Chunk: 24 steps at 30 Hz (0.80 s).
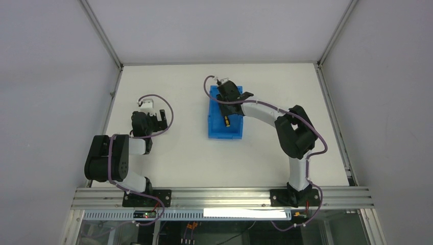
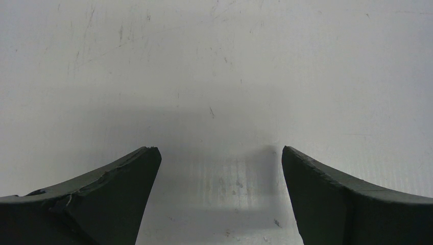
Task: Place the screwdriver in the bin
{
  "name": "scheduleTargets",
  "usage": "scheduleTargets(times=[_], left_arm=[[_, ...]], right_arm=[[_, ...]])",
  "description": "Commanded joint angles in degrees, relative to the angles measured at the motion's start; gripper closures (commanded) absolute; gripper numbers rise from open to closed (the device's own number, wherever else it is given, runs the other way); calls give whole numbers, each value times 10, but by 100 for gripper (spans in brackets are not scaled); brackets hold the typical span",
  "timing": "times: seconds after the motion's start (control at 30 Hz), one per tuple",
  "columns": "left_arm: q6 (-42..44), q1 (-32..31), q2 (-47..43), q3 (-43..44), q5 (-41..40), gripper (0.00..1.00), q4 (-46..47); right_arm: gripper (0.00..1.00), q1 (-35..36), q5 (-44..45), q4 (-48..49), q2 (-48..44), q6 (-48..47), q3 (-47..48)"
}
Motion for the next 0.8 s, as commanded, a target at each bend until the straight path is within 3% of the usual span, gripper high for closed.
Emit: scheduleTargets(times=[0.0,0.27,0.43,0.6,0.77], left_arm=[[-1,-6,-9,12,-2,1,15],[-1,-6,-9,12,-2,1,15],[-1,-6,-8,13,-1,1,16],[-1,-6,-8,13,-2,1,15],[-1,-6,-8,13,-2,1,15]], right_arm=[[50,11,15,15,-6,11,19],[29,23,35,-44,-93,20,71],[1,19,77,-81,-159,23,68],[1,-31,96,-98,-235,27,9],[1,-153,58,-113,-313,30,-64]])
